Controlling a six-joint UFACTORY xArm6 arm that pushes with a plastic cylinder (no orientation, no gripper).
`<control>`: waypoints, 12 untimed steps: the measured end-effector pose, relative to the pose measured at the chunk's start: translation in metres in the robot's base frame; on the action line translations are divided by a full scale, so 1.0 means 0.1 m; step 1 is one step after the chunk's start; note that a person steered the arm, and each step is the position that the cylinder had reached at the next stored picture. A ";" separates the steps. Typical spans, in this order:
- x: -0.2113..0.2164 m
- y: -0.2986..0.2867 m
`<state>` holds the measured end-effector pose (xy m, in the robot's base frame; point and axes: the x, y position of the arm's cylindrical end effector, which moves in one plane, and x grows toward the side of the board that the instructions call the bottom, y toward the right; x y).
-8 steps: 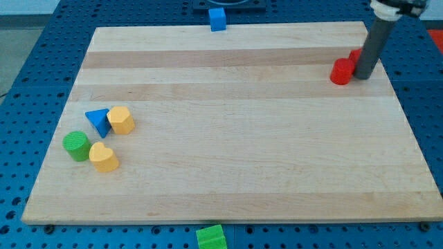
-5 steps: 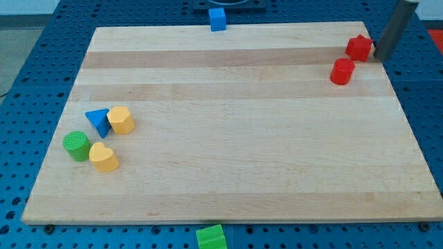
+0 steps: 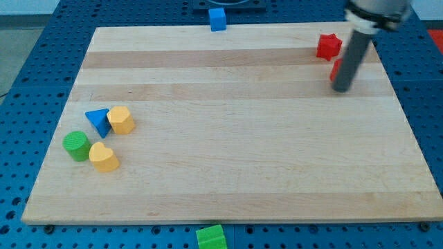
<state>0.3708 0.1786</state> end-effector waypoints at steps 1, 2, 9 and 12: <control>-0.26 -0.04; 0.29 0.00; 0.31 1.44; 0.43 0.20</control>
<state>0.4139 0.1982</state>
